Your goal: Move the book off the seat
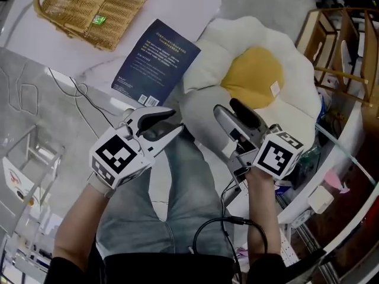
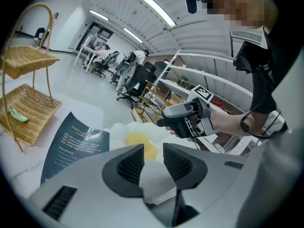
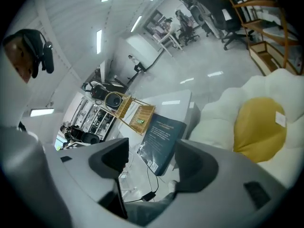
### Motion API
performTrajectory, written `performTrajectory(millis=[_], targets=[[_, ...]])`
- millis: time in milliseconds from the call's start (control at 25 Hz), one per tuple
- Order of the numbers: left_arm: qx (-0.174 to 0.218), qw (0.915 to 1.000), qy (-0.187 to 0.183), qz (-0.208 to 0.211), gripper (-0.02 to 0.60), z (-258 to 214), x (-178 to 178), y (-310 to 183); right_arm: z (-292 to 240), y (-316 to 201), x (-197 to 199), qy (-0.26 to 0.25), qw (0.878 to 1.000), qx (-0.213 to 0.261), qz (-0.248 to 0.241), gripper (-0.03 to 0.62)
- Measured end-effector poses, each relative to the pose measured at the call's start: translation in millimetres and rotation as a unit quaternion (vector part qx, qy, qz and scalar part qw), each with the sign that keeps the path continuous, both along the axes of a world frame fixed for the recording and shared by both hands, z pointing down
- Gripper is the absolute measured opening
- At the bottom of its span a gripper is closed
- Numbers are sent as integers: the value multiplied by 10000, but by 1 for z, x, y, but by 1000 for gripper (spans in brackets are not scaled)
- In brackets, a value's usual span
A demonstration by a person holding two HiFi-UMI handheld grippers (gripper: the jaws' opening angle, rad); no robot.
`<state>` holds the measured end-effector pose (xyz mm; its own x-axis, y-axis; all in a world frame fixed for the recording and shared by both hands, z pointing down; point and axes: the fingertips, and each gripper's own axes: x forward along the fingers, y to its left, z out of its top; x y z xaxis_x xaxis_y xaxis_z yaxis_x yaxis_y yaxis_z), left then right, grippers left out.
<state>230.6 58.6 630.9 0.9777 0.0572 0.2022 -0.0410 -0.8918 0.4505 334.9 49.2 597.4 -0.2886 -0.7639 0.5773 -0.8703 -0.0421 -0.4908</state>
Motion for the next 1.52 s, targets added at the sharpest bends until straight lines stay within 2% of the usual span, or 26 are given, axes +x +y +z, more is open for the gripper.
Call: performTrajectory(millis=[80,200,440,720,880,1040,1280,1520], targets=[[95,9999,89,3,110,-17,-1,3,-17,7,-7,204,9996,172,-51,257],[202,9995,221,-33,110,-45,-3,7,-45,15,-17,483,9977,455,-134,184],[391,9984,415,-37,110,-107,-14,18,-111,34,-35,819,9909,1059,-155,76],[888,9934,730,-15,109,-194,-17,22,-179,50,-47,995,9837,1487,-197,51],[1015,9891,1062,-119,109,-249,-15,23,-221,56,-51,1176,9773,1747,-218,46],[1365,9826,1258,26,109,-301,-13,33,-263,64,-52,1314,9701,2036,-143,35],[1752,9749,1370,80,109,-355,-25,45,-314,75,-57,1362,9626,2342,-87,32],[1846,9705,1547,-101,107,-397,-48,55,-363,83,-72,1375,9510,2767,-61,31]])
